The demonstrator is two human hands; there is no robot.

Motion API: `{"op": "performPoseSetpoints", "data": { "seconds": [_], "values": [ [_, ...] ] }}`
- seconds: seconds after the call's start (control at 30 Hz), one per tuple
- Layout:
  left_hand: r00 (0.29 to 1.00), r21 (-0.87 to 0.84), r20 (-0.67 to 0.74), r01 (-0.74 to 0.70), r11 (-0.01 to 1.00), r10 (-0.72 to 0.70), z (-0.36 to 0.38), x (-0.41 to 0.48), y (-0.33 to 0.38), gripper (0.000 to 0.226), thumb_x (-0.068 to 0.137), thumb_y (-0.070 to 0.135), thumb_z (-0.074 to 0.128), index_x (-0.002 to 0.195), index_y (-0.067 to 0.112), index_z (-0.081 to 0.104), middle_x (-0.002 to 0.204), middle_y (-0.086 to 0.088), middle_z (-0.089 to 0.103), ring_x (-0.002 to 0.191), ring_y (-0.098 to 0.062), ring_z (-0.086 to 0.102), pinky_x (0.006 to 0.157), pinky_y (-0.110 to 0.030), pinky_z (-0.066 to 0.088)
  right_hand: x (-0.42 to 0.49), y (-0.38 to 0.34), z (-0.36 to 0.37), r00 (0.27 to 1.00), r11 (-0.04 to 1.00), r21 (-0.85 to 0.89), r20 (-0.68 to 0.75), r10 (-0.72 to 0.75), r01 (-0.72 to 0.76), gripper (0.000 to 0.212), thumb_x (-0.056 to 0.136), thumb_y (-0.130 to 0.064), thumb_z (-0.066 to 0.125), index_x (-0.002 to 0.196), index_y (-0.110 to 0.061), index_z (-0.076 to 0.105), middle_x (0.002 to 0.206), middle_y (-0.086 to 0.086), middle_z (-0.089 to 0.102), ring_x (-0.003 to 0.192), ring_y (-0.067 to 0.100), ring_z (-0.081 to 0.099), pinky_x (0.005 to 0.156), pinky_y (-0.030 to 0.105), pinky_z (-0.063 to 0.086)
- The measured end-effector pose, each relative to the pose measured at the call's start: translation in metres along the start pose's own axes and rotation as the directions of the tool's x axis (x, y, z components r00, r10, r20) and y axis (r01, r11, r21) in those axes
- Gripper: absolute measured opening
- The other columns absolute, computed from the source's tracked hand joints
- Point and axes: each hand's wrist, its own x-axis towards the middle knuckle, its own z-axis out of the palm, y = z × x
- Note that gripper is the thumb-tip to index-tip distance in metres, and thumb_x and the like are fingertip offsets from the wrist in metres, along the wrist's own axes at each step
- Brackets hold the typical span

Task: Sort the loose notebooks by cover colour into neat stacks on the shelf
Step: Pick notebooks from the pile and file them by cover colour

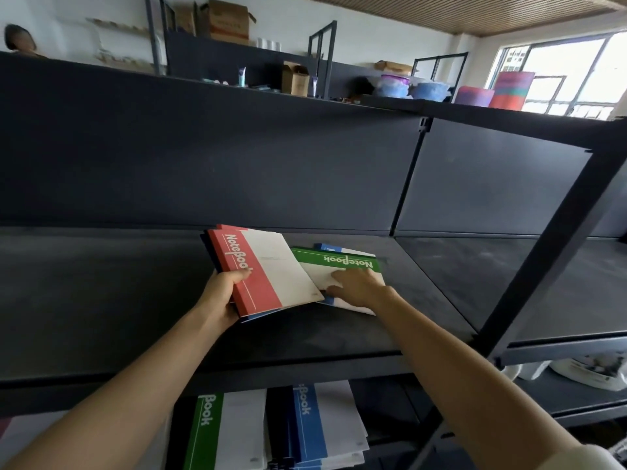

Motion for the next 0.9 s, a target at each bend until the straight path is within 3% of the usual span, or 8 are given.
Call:
{"op": "performPoseSetpoints", "data": {
  "seconds": [0.27,0.4,0.5,0.57,0.63,0.77,0.83,0.9],
  "values": [
    [0.998,-0.066,-0.055,0.002,0.998,-0.005,-0.017,0.0,0.01,0.048,0.092,0.014,0.057,0.137,0.014,0.041,0.124,-0.014,0.058,0.096,-0.03,0.059,0.08,-0.044,0.046,-0.005,-0.007,-0.002,0.98,0.983,-0.178,-0.198,0.012,-0.048,0.032,0.095,-0.003,0.041,0.125,-0.006,0.05,0.12,0.013,0.062,0.108,0.027,0.061,0.082,0.032,0.049],
    [0.999,-0.034,-0.043,0.007,0.999,-0.008,-0.023,-0.003,0.019,0.05,0.091,0.014,0.056,0.139,0.011,0.041,0.126,-0.017,0.057,0.103,-0.032,0.058,0.085,-0.047,0.046,0.008,-0.007,-0.025,0.91,0.965,0.178,-0.338,0.242,-0.191,0.03,0.095,-0.001,0.038,0.12,0.0,0.056,0.11,0.018,0.063,0.098,0.033,0.062,0.076,0.036,0.049],
    [0.999,0.054,-0.042,0.032,0.998,-0.03,-0.026,-0.003,0.023,0.046,0.092,0.016,0.057,0.135,0.008,0.043,0.12,-0.017,0.059,0.102,-0.033,0.058,0.084,-0.047,0.046,0.009,-0.012,-0.039,0.851,0.797,0.604,-0.411,0.326,-0.013,0.03,0.094,0.003,0.041,0.116,0.0,0.062,0.102,0.018,0.062,0.083,0.025,0.057,0.065,0.025,0.044],
    [1.0,0.104,-0.003,0.027,0.994,-0.027,-0.027,-0.002,0.024,0.04,0.093,0.02,0.054,0.129,0.005,0.048,0.107,-0.016,0.062,0.094,-0.032,0.06,0.077,-0.044,0.048,0.009,-0.016,-0.04,0.873,0.69,0.709,-0.422,0.245,0.149,0.031,0.091,0.009,0.048,0.113,-0.001,0.067,0.115,0.012,0.063,0.099,0.019,0.057,0.08,0.016,0.043],
    [0.999,0.16,0.037,0.003,0.987,-0.009,-0.027,-0.002,0.025,0.03,0.096,0.025,0.051,0.115,0.002,0.054,0.093,-0.014,0.064,0.081,-0.029,0.061,0.066,-0.039,0.047,0.006,-0.018,-0.039,0.927,0.463,0.873,-0.288,0.24,0.151,0.033,0.086,0.006,0.059,0.117,-0.003,0.066,0.137,0.005,0.051,0.122,0.017,0.049,0.098,0.018,0.039],
    [0.989,0.198,0.133,0.038,0.979,-0.065,-0.02,0.0,0.025,0.032,0.096,0.032,0.048,0.108,0.004,0.059,0.084,-0.014,0.07,0.073,-0.029,0.068,0.065,-0.039,0.049,0.001,-0.034,-0.033,0.974,0.073,0.997,-0.048,0.223,0.033,0.048,0.083,-0.003,0.066,0.13,-0.005,0.056,0.135,-0.002,0.05,0.099,0.011,0.058,0.059,0.006,0.046],
    [0.979,0.186,0.174,0.076,0.98,-0.109,-0.012,-0.001,0.023,0.023,0.096,0.024,0.049,0.103,0.004,0.059,0.076,-0.013,0.072,0.064,-0.026,0.07,0.061,-0.038,0.052,0.002,-0.047,-0.032,0.983,0.001,1.0,-0.003,0.183,0.003,0.046,0.086,-0.008,0.064,0.131,-0.008,0.055,0.123,0.006,0.059,0.08,0.011,0.062,0.048,0.011,0.046],
    [0.979,0.206,0.169,0.076,0.976,-0.112,-0.004,-0.003,0.021,0.018,0.094,0.014,0.05,0.106,0.003,0.058,0.079,-0.012,0.07,0.068,-0.026,0.068,0.057,-0.035,0.051,0.009,-0.05,-0.027,0.979,0.166,0.986,-0.055,0.198,0.022,0.041,0.092,-0.016,0.059,0.132,-0.012,0.054,0.121,0.011,0.061,0.077,0.012,0.062,0.056,0.021,0.05]
  ]
}}
